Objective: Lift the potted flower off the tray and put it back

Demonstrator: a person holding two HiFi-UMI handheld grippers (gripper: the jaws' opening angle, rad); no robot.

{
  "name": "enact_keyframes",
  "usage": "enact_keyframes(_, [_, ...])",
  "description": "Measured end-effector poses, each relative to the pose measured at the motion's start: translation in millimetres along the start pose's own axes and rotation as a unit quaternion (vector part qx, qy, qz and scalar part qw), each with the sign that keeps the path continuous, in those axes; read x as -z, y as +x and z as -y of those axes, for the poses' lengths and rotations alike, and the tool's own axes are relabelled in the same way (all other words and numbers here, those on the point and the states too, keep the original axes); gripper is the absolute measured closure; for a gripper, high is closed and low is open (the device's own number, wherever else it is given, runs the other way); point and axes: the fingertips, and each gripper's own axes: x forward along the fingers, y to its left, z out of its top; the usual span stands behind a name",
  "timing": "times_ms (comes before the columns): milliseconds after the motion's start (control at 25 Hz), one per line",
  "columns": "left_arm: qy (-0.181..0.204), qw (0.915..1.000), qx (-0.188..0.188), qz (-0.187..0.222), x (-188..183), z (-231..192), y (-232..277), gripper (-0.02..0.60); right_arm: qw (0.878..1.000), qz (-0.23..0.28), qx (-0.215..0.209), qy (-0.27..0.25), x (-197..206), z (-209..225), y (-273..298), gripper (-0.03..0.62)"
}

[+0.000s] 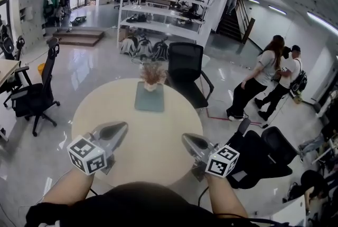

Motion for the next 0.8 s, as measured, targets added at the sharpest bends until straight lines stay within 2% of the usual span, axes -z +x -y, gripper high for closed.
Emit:
enact_keyframes(320, [-0.005, 0.9995, 0.029, -0.015, 2.2, -23.0, -7.9, 0.583, 1.0, -0.012, 0.016, -0.017, 9.5, -11.3, 35.0, 0.582])
enact_keyframes(800, [-0.019, 0.9994, 0.025, -0.017, 7.8, -49.7, -3.6, 0.584, 0.999, -0.021, 0.017, -0.037, 4.5, -3.4, 57.3, 0.583])
